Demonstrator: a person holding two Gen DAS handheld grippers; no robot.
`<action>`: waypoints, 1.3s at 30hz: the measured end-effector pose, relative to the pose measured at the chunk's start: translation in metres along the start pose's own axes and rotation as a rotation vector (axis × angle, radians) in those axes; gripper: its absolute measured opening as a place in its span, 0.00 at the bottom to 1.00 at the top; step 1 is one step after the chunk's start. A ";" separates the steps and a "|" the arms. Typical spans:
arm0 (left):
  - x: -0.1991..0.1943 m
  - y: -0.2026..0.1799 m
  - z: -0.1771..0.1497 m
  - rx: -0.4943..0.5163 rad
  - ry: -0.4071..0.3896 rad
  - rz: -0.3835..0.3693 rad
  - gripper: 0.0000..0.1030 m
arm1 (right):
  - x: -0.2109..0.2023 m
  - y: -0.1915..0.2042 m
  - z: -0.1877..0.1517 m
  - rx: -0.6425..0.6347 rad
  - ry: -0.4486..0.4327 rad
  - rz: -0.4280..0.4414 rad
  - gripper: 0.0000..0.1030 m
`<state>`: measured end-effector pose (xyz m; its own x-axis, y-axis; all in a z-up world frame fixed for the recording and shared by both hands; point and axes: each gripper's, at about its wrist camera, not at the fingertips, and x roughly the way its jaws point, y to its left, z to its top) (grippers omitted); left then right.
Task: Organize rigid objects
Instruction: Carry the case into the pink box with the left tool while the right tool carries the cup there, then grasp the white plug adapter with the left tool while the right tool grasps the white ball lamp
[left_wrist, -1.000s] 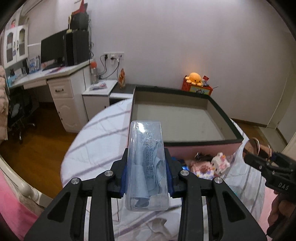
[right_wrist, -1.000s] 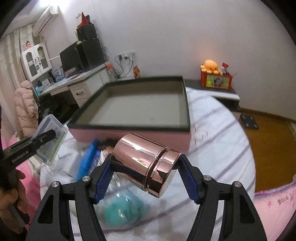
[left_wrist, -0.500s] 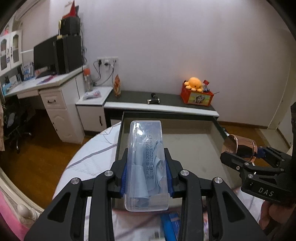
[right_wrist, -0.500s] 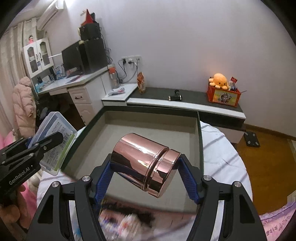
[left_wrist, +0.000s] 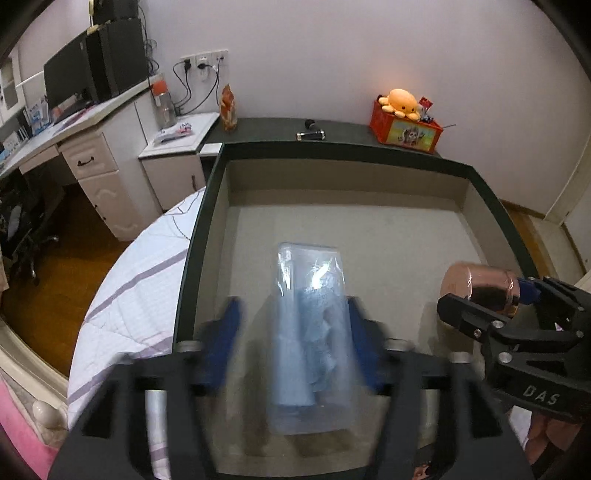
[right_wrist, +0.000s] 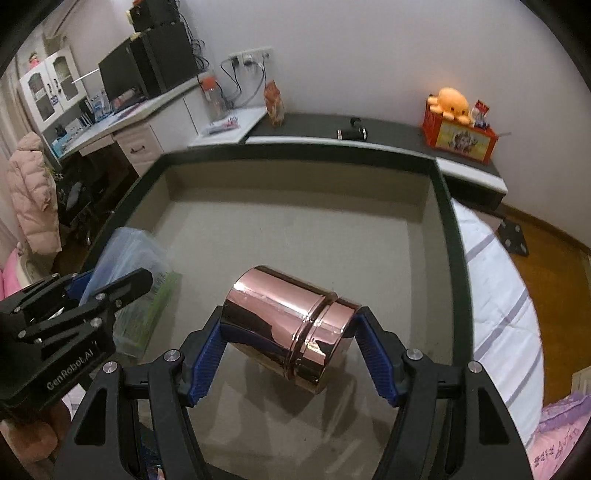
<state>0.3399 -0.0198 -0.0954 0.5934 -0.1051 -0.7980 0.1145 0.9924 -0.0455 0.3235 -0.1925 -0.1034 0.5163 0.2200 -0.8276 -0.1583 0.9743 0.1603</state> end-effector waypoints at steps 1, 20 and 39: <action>-0.004 -0.001 0.000 0.004 -0.009 -0.003 0.74 | -0.001 0.000 0.000 0.000 0.001 0.014 0.70; -0.165 0.017 -0.050 -0.080 -0.336 0.126 1.00 | -0.139 0.017 -0.054 0.037 -0.267 0.035 1.00; -0.274 0.001 -0.177 -0.044 -0.423 0.206 1.00 | -0.255 0.046 -0.196 0.064 -0.474 -0.038 1.00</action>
<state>0.0361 0.0213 0.0171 0.8737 0.0859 -0.4789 -0.0676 0.9962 0.0554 0.0190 -0.2131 0.0095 0.8502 0.1671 -0.4993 -0.0873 0.9799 0.1794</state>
